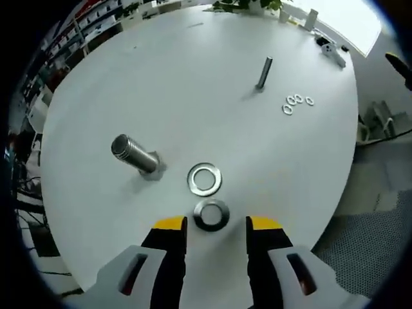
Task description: Place the washer onto the threaded stud by aligning its center hole with the stud, sliding it down to the base, and recovering from edge contact or off-axis alignment until the washer reaches the visible bottom stop.
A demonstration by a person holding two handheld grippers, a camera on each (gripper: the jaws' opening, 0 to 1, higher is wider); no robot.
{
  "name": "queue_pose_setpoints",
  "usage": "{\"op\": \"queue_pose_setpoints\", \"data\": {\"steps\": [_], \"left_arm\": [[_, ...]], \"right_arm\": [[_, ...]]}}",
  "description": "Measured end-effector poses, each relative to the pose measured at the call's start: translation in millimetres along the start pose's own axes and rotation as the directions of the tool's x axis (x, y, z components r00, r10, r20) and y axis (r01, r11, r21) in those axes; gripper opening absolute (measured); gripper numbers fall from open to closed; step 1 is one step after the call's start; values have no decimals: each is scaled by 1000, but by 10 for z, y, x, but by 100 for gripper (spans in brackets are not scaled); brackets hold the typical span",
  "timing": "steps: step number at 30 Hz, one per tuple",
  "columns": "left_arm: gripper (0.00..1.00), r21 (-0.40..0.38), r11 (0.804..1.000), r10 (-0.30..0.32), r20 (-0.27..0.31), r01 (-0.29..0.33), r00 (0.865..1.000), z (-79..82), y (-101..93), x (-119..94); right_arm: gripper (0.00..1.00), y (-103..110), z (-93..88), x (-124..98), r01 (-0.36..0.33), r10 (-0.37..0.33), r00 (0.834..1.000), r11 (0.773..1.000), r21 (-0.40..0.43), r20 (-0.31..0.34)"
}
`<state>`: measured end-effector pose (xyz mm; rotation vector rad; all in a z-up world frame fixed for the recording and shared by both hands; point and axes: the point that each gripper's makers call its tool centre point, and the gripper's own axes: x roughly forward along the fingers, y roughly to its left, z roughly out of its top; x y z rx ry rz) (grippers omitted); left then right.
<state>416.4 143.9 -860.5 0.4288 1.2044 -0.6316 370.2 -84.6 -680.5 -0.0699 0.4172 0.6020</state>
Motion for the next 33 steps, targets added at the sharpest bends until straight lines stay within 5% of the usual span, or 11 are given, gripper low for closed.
{"op": "queue_pose_setpoints", "data": {"steps": [2, 3, 9, 33], "left_arm": [[33, 15, 1000, -23, -53, 24, 998, -95, -45, 39], [31, 85, 996, 11, -23, -9, 1000, -27, 20, 30], [30, 63, 998, -3, -28, 4, 1000, 35, 45, 55], [21, 230, 972, -19, -121, 47, 993, 55, 54, 63]], "right_arm": [[45, -1, 8, -3, 1, -1, 1000, 1000, 2, 4], [45, -2, 8, -4, 2, -2, 1000, 1000, 1, 4], [45, 0, 9, -1, 1, -1, 1000, 1000, 2, 5], [44, -24, -13, 2, 13, -13, 1000, 1000, -2, -8]]}}
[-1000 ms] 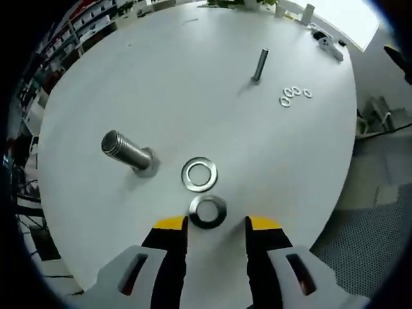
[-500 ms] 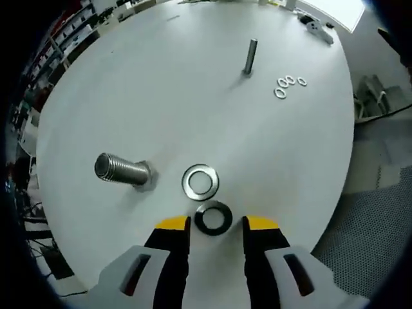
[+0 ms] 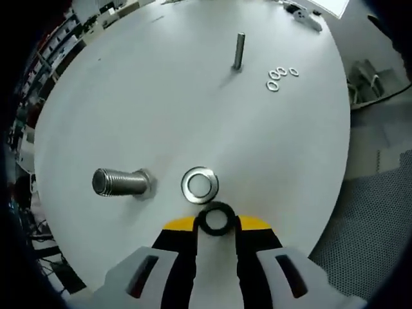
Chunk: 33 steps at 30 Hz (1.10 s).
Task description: Place the washer onto the threaded stud by aligning its center hole with the stud, sliding it down to the base, and recovering from edge contact or off-axis alignment until the washer reaches the visible bottom stop.
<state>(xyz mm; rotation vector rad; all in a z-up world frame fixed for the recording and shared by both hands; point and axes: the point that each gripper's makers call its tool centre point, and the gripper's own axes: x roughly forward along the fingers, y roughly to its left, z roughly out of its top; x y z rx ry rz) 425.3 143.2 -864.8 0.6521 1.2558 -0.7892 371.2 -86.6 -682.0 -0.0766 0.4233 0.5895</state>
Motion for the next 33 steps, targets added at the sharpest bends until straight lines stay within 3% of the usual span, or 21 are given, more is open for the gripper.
{"op": "queue_pose_setpoints", "data": {"steps": [9, 24, 33], "left_arm": [[22, 22, 1000, -9, -68, 10, 998, 0, 0, 20], [20, -32, 999, 4, 10, -4, 1000, -16, -3, -7], [20, -9, 1000, 23, -13, -24, 1000, -143, 62, -34]], "right_arm": [[44, 4, -15, -1, 2, -2, 1000, 1000, -6, -7], [43, -8, -6, -2, 7, -7, 1000, 1000, -18, -6], [43, -25, -7, -6, 12, -12, 1000, 1000, -13, -4]]}}
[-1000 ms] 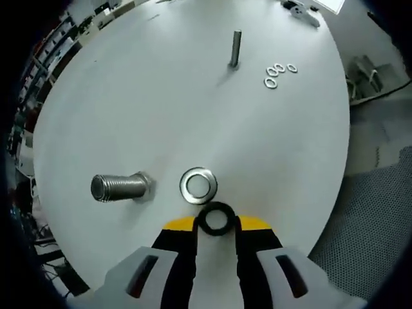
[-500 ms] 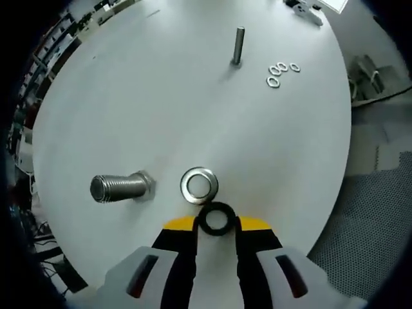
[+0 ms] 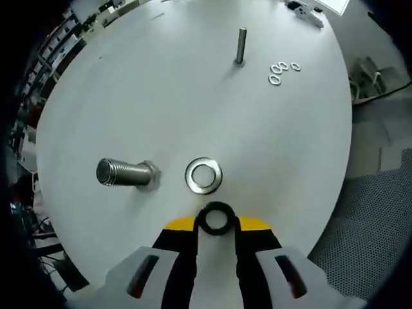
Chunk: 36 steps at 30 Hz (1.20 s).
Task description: Place the washer onto the threaded stud by aligning its center hole with the stud, sliding it down to the base, and recovering from edge contact or off-axis alignment until the washer reaches the visible bottom stop.
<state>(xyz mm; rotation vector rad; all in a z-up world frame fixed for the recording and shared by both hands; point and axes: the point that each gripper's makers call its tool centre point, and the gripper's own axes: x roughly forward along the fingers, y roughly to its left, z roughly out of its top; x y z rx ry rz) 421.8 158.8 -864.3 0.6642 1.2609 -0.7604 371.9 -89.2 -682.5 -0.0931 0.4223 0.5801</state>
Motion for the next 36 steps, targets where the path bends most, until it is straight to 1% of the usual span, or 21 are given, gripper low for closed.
{"op": "queue_pose_setpoints", "data": {"steps": [3, 6, 12, 16, 18, 23, 29, 30, 32, 36], "left_arm": [[20, -22, 1000, -8, 3, 8, 1000, -36, 13, -24], [20, -12, 1000, 5, 22, -5, 1000, -26, 40, -64], [20, -24, 1000, 19, 58, -17, 998, 8, 93, -141], [19, -23, 999, 47, 94, -45, 994, 60, 200, -214], [19, -30, 998, 51, 103, -48, 993, 74, 246, -254], [19, -13, 998, 68, 128, -67, 989, 138, 319, -372], [19, -9, 996, 86, 149, -86, 985, 189, 376, -439], [19, -7, 996, 91, 160, -91, 983, 214, 378, -466], [19, 13, 994, 103, 175, -107, 979, 252, 387, -497], [19, 47, 992, 107, 195, -118, 975, 311, 378, -555]], "right_arm": [[43, -11, 7, -4, 5, -5, 1000, 1000, 3, 4], [43, -16, 11, -4, 6, -6, 1000, 1000, 6, 6], [42, -20, 6, 0, 6, -6, 1000, 1000, 1, 4], [42, -25, -10, 1, 6, -6, 1000, 1000, 5, -3], [42, -25, -9, 2, 7, -7, 1000, 1000, 2, -3], [42, -14, -19, 7, 0, 0, 1000, 1000, 1, -10], [42, -19, -22, 7, 2, -2, 1000, 1000, 2, -12], [42, -15, -23, 9, 0, 0, 1000, 1000, -2, -13], [41, -9, -20, 9, -1, 1, 1000, 1000, -7, -12], [41, -14, -22, 8, 0, 0, 1000, 1000, -2, -13]]}}
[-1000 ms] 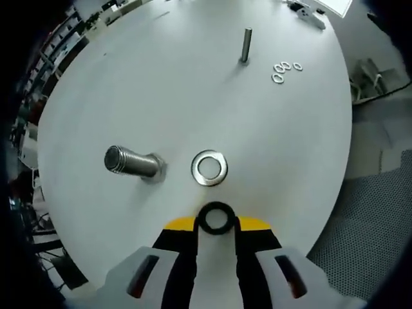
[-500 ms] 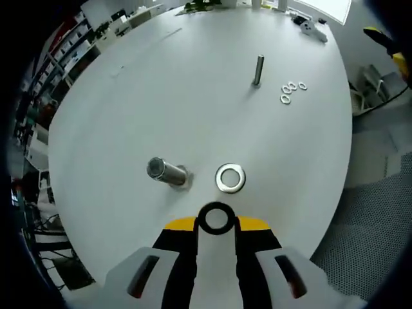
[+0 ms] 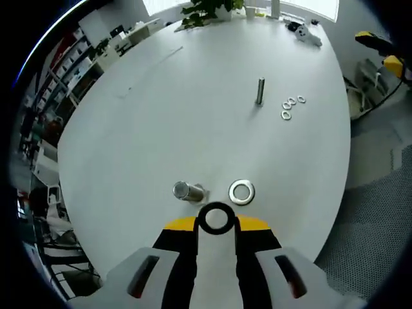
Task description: Place the washer onto the threaded stud by aligning its center hole with the stud, sliding it down to the base, and recovering from edge contact or off-axis alignment until the washer reaches the visible bottom stop.
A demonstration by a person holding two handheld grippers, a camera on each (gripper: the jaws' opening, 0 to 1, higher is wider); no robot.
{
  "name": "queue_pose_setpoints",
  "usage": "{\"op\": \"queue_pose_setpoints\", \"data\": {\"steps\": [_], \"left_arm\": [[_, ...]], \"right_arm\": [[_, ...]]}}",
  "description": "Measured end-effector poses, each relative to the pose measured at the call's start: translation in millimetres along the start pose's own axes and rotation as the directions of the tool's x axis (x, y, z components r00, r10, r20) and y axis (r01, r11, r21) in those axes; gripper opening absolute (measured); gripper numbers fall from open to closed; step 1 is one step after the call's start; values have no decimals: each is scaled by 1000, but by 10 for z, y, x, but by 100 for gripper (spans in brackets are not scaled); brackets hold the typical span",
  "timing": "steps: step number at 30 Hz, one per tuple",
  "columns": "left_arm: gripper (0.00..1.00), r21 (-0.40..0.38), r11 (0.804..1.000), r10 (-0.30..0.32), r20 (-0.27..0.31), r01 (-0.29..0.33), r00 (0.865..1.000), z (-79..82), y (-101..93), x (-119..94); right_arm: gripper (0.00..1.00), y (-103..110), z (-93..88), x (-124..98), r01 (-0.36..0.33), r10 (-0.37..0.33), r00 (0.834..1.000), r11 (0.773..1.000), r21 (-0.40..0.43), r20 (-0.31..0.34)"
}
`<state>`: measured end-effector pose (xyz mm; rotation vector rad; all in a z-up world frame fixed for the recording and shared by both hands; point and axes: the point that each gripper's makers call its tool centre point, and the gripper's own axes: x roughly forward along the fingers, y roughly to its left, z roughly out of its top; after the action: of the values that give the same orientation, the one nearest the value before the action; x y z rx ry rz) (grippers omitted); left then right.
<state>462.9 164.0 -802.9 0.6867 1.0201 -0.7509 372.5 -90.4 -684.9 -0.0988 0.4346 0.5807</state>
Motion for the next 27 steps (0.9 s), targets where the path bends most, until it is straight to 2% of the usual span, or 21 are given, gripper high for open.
{"op": "queue_pose_setpoints", "data": {"steps": [4, 11, 17, 27], "left_arm": [[19, 33, 999, 25, 45, -26, 999, 128, 70, -77], [19, 49, 998, 42, 61, -45, 997, 201, 148, -104], [19, 50, 997, 52, 53, -55, 997, 235, 218, -84], [19, 43, 998, 51, 12, -52, 999, 253, 321, 74]], "right_arm": [[41, 20, -14, 3, -5, 5, 1000, 1000, -10, -9], [41, 15, -15, 10, -2, 2, 1000, 1000, -10, -12], [41, 34, -25, 15, -9, 9, 1000, 1000, -20, -18], [41, 6, -36, 11, 0, -1, 1000, 1000, -10, -19]]}}
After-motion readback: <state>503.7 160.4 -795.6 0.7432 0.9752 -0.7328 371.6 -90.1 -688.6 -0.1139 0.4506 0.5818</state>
